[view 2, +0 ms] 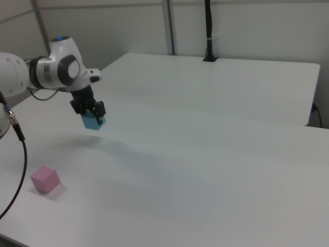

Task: Put blue cube on pink cube
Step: 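Carry the held blue cube over the pink cube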

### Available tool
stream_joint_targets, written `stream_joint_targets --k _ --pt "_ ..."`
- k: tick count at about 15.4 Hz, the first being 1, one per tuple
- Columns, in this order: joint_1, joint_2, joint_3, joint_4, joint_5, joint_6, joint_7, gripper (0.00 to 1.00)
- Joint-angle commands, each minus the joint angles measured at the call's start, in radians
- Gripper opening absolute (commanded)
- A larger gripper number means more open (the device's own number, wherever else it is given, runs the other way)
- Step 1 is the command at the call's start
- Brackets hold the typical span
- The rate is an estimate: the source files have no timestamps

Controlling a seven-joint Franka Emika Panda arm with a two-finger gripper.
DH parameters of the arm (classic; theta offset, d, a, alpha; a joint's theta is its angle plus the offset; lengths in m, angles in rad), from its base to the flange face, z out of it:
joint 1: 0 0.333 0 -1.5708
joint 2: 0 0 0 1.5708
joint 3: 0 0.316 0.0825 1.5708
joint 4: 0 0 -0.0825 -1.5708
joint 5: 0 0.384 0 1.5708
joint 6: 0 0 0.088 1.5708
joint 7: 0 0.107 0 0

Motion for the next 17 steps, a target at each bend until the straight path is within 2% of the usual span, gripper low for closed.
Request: stream_joint_targets --k 1,2,6,7,12,17 --pt "-0.026 -0.169 -0.004 -0.058 -0.004 -0.135 0.021 0.52" --pt "-0.037 -0.235 -0.004 -0.083 -0.003 -0.168 0.024 0.52" --pt "-0.088 -0.384 -0.004 -0.097 0.025 -0.356 0.024 0.52" --pt "-0.099 -0.431 -0.004 -0.127 0.027 -0.379 0.024 0.52" --pt "-0.108 -0.608 0.001 -0.282 0.031 -0.383 0.024 0.52" --pt "-0.091 -0.698 0.008 -0.422 0.117 -0.383 0.033 0.52"
